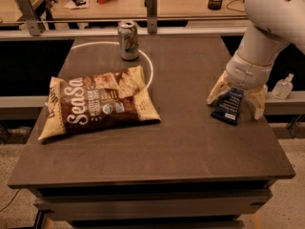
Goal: Move rxbar blueberry near brown chip bag
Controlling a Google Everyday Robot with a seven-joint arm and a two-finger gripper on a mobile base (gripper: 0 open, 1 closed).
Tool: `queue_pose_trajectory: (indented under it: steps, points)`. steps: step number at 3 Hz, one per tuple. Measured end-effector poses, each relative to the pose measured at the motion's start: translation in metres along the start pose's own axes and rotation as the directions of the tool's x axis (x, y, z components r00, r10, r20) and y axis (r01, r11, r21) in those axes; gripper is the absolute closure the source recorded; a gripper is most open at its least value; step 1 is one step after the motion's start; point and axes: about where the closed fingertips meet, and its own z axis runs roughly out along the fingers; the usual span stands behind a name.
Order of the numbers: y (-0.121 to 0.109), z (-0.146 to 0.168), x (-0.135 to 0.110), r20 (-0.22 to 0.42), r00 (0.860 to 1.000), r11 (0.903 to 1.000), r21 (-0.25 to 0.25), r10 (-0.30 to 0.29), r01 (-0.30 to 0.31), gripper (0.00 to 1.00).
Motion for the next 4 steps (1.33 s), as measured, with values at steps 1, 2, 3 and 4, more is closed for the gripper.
queue_pose_trajectory:
  steps: [1,2,3,4]
  points:
    - [0.000,-0.004,0.000,0.000,1.000,1.0000,0.000,0.000,0.000,0.64]
    - [-0.001,-0.011,-0.001,0.000,1.000,1.0000,0.000,0.000,0.000,0.87]
    - [-0.001,-0.011,-0.001,0.000,1.000,1.0000,0.000,0.000,0.000,1.00]
    - [-0.010,-0.026,-0.004,0.001,0.999,0.9984,0.022,0.053,-0.053,1.00]
